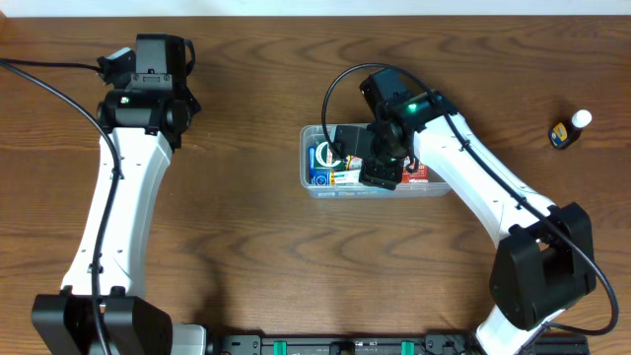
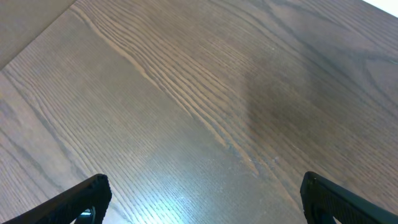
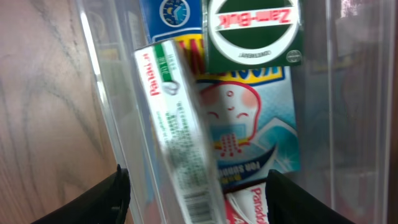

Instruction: Pack container

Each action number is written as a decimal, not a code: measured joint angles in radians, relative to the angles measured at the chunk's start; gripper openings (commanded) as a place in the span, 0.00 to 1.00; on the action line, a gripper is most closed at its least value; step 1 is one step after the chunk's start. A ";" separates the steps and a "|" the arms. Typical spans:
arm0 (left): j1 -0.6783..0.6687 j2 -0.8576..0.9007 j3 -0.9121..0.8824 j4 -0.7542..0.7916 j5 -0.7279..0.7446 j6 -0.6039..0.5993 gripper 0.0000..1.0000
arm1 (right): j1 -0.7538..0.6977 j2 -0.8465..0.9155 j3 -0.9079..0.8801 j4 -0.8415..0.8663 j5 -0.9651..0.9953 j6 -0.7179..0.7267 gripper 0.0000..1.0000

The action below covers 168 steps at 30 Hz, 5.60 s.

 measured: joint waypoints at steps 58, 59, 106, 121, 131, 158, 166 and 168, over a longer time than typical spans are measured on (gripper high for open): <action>0.000 0.000 0.000 0.000 0.000 0.000 0.98 | 0.012 0.075 0.225 -0.137 -0.048 0.132 0.01; 0.000 0.000 0.000 0.000 0.000 0.000 0.98 | 0.012 0.075 0.223 -0.138 -0.048 0.132 0.01; 0.000 0.000 0.000 0.000 0.000 0.000 0.98 | -0.008 0.201 0.212 -0.221 -0.103 0.005 0.01; 0.000 0.000 0.000 0.000 0.000 0.000 0.98 | -0.016 0.210 0.201 -0.214 -0.104 0.004 0.01; 0.000 0.000 0.000 0.000 0.000 0.000 0.98 | -0.016 0.210 0.194 -0.206 -0.104 0.004 0.01; 0.000 0.000 0.000 0.000 0.000 0.000 0.98 | -0.016 0.210 0.192 -0.074 -0.068 0.048 0.01; 0.000 0.000 0.000 0.000 0.000 0.000 0.98 | -0.016 0.210 0.191 0.004 -0.061 0.132 0.01; 0.000 0.000 0.000 0.000 0.000 0.000 0.98 | -0.016 0.210 0.191 0.011 -0.062 0.159 0.01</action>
